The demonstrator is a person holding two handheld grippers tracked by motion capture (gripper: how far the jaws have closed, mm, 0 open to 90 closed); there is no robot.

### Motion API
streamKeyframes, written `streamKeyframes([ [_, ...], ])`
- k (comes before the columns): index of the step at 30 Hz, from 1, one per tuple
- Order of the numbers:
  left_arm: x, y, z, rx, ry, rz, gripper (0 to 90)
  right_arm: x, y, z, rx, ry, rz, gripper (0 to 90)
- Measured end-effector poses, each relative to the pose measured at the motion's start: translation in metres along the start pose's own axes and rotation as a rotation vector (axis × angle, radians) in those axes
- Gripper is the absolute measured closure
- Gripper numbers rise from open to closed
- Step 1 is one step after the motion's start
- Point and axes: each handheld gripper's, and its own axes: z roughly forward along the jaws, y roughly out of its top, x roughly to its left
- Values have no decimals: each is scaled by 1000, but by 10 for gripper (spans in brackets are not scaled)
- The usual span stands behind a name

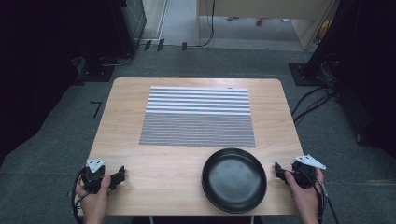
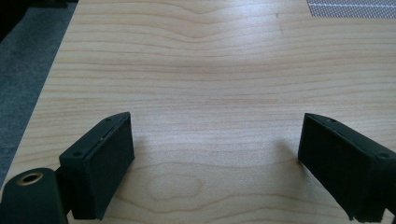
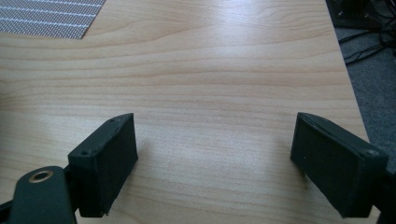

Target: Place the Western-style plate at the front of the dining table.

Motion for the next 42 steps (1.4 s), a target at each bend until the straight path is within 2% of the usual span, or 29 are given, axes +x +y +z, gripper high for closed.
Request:
streamKeyframes([
  [5,0,1,-4,-14,-19,-34,102,-6,-2,-4,-32,13,70,142],
  [10,-9,3,-8,-37,-37,-23,102,-7,-1,-9,-55,22,90,141],
  [11,-16,4,-9,-43,-50,-12,102,-8,0,-14,-79,30,105,144],
  [16,-26,5,-11,-52,-83,-4,102,-5,3,-19,-106,32,132,161],
  [18,-34,6,-14,-57,-117,-2,102,-2,5,-23,-125,40,146,188],
  [19,-34,6,-14,-57,-117,-2,102,-1,5,-25,-133,43,148,202],
  [21,-44,7,-15,-62,-147,7,102,3,6,-28,-148,46,146,230],
  [24,-52,7,-16,-63,-163,17,102,7,7,-32,-168,61,134,293],
  [29,-61,8,-18,-65,-203,0,101,10,7,-36,-178,85,136,370],
  [31,-69,9,-18,-63,-220,-1,100,12,7,-40,-185,109,145,420],
  [36,-79,9,-20,-65,-246,-2,100,17,7,-43,-179,140,145,490],
  [40,-94,10,-21,-61,-298,-10,100,23,6,-46,-194,162,133,510],
  [41,-94,10,-21,-61,-298,-10,100,25,5,-46,-194,164,127,513],
  [42,-102,10,-20,-60,-311,3,100,26,5,-46,-194,164,128,525],
])
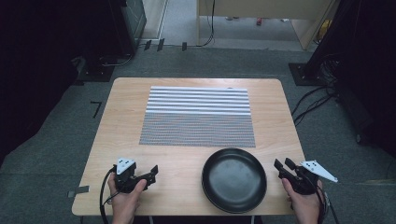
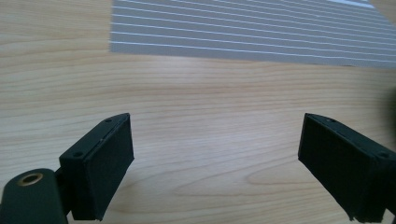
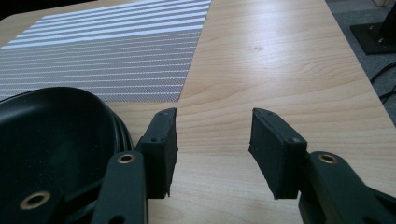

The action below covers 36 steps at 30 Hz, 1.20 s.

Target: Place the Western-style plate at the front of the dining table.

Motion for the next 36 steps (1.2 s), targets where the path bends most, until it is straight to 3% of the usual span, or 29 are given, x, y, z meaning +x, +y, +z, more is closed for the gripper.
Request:
streamKeyframes([
  [2,-4,0,1,2,-5,6,100,1,0,-1,1,7,4,544],
  [7,-23,-1,7,19,-57,30,101,5,-2,-2,-2,85,58,641],
  [11,-33,-1,11,30,-89,34,101,7,-2,-2,8,122,82,662],
  [12,-41,-2,14,38,-108,44,101,9,-3,-1,16,144,93,667],
  [14,-45,-3,15,44,-117,53,101,10,-4,-1,20,153,95,672],
  [15,-52,-4,17,49,-132,63,101,13,-4,-1,50,161,100,690],
  [21,-69,-7,23,66,-192,55,133,20,-5,0,89,155,100,713],
  [24,-79,-8,25,76,-250,40,139,23,-6,0,93,176,97,709],
  [28,-85,-9,26,83,-282,35,147,25,-6,1,100,179,104,728],
  [36,-105,-14,29,97,-343,71,234,23,-9,1,103,218,135,777],
])
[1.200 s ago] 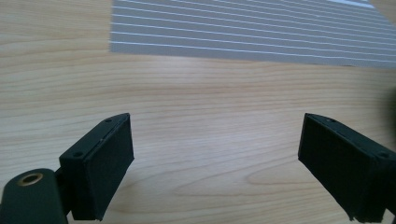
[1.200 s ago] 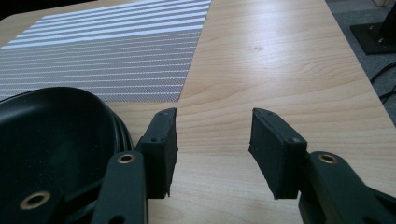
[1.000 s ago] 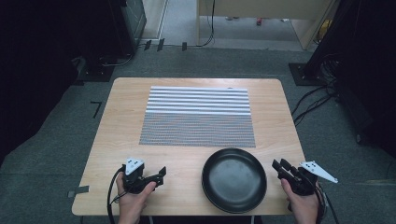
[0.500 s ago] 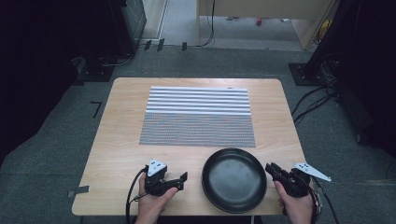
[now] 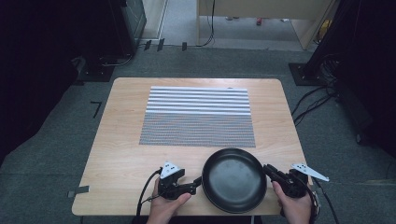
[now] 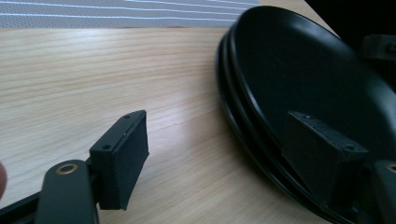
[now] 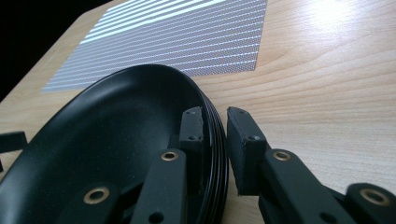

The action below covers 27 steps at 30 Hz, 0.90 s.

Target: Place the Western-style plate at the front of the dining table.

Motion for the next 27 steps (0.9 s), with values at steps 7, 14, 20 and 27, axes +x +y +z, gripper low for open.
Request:
streamKeyframes([
  [7,-10,-2,5,22,-29,25,320,3,-1,1,21,-8,-4,818],
  [14,-15,-4,7,36,-88,41,539,3,-3,2,28,-22,10,858],
  [20,-14,-5,9,53,-130,29,602,5,-4,4,30,-12,19,864],
  [27,-14,-5,8,58,-133,26,615,6,-5,5,26,-18,38,864],
])
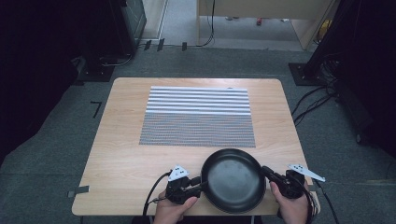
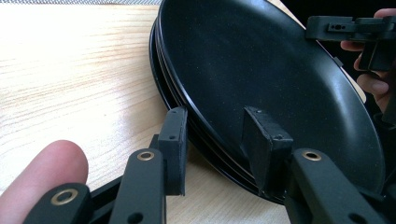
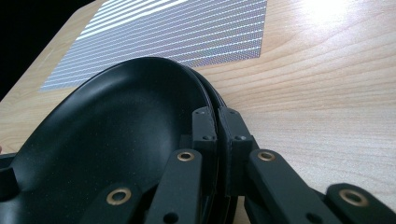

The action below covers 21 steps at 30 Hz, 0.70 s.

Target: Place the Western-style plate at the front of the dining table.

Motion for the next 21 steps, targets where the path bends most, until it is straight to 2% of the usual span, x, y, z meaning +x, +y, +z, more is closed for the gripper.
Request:
streamKeyframes([
  [8,-1,0,-1,7,0,-9,612,-1,-1,2,-11,14,42,864],
  [21,0,-1,-2,6,-14,-26,601,4,-4,7,-27,3,39,860],
])
